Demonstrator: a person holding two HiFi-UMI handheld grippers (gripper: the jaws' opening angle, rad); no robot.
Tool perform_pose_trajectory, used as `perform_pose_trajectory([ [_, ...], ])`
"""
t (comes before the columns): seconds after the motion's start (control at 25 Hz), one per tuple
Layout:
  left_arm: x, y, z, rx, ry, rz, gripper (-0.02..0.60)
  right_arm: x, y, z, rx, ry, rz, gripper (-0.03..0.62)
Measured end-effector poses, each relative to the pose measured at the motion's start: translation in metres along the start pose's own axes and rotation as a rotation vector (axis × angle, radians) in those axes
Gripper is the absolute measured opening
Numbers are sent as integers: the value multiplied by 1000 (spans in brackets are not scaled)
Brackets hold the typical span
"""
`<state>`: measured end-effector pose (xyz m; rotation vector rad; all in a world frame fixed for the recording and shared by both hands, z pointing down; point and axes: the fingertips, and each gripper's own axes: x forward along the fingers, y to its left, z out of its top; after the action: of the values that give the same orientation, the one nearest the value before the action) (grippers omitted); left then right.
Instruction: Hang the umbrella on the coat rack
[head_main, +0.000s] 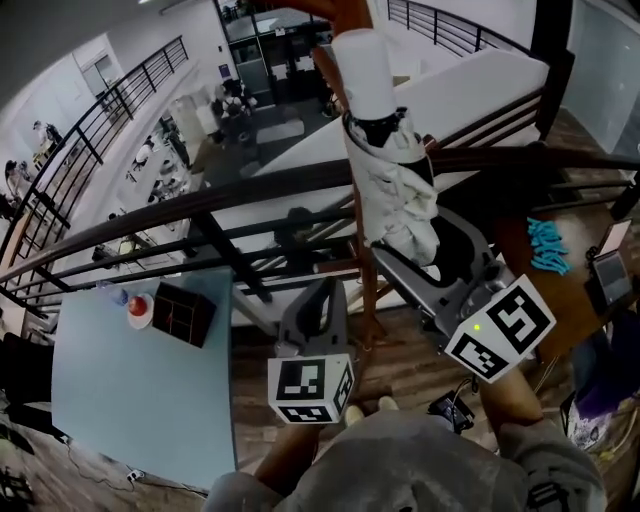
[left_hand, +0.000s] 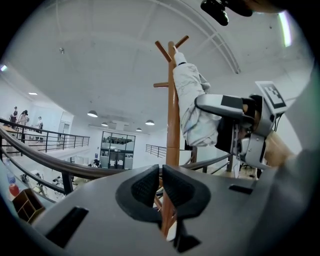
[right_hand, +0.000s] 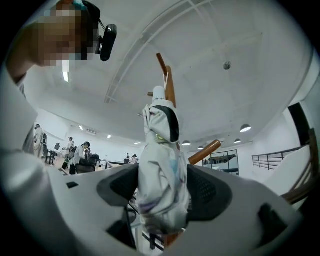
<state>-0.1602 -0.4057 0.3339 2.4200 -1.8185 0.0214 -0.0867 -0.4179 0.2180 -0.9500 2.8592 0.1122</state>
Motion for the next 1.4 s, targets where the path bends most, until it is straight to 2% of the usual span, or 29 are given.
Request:
perform_pose_trajectory([
  [0.36, -20, -8, -25, -2, 18, -39, 29, -39, 12, -21, -71, 7, -94, 278],
  [0.48, -27, -2, -40, 17, 22, -41, 29, -51, 23, -41, -130, 36, -143, 278],
  [0.64, -35, -5, -59, 18, 45, -56, 29, -59, 39, -68, -189, 75, -164, 275],
  [0.72, -39, -7, -66, 11, 54, -63, 28, -66, 40, -83, -170, 87, -185, 235],
  [0.8, -43, -9, -75, 2, 63, -72, 28, -76, 40, -96, -129, 87, -207, 117],
  [0.88, -47, -12, -85, -8, 77, -82, 28, -85, 41, -111, -80, 99, -210, 62],
  [0.96, -50, -16, -93, -9, 84, -93, 28, -92, 43, -123, -38, 109, -198, 45],
  [1.16, -53, -29, -112, -1, 121, -112, 28, -105, 32, -147, -12, 159, -200, 40],
  [1.4, -59, -47, -115, 8, 107, -126, 28, -137, 16, -162, -44, 217, -262, 40],
])
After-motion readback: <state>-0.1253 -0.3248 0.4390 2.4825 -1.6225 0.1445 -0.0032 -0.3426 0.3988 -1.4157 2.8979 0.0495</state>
